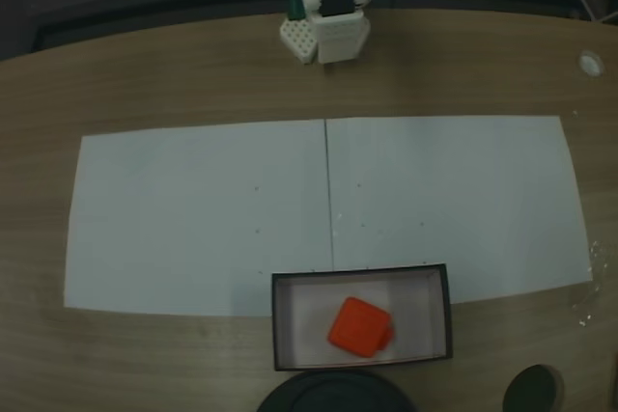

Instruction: Grab a orange square and put it in the box.

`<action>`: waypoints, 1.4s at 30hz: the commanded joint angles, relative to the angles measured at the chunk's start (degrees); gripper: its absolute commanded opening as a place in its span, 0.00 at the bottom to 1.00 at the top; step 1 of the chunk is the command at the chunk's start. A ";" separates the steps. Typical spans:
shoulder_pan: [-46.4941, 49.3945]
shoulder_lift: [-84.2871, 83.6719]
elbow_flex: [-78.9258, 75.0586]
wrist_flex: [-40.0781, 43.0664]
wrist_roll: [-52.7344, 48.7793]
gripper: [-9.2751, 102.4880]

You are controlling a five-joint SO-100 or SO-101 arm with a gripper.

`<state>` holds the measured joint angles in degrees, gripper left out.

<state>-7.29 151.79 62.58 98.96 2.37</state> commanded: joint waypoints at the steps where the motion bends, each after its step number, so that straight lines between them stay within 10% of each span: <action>1: 0.09 16.88 12.57 -0.09 -2.37 0.08; 9: 0.09 48.08 41.75 -7.91 -8.88 0.08; 26: 8.70 46.49 85.08 -33.40 -9.32 0.08; 42: 8.88 46.49 105.73 -25.31 -8.96 0.08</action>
<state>1.41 197.75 168.84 73.12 -6.94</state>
